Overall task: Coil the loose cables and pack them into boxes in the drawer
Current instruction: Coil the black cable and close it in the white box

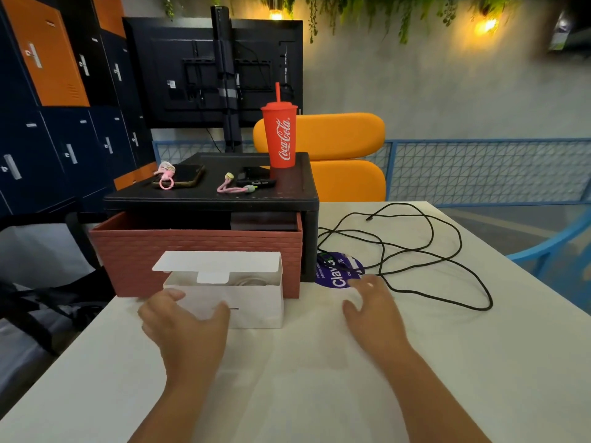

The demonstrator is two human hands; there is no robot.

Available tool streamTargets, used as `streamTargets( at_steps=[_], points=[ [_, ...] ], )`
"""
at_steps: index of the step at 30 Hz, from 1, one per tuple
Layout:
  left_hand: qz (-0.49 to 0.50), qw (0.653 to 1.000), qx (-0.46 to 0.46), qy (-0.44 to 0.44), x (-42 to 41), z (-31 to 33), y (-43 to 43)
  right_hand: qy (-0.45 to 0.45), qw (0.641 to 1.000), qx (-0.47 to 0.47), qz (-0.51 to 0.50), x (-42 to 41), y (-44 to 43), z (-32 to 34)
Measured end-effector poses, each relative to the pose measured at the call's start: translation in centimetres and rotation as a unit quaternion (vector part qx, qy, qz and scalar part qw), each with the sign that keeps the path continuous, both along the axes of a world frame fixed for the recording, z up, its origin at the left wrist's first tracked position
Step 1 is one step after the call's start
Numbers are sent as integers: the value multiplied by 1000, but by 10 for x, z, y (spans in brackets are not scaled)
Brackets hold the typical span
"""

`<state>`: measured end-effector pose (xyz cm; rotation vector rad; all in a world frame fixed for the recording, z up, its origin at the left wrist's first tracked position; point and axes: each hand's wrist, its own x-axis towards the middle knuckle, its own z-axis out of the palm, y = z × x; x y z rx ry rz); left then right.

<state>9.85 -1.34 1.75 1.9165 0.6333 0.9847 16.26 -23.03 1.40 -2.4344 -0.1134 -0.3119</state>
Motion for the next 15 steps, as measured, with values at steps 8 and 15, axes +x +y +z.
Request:
streamTargets(
  at_steps=[8, 15],
  points=[
    [-162, 985, 34, -40, -11, -1, -40, 87, 978, -118, -149, 5, -32, 8],
    [-357, 928, -74, 78, -10, -9, -72, 115, 992, -52, 13, -6, -17, 17]
  ],
)
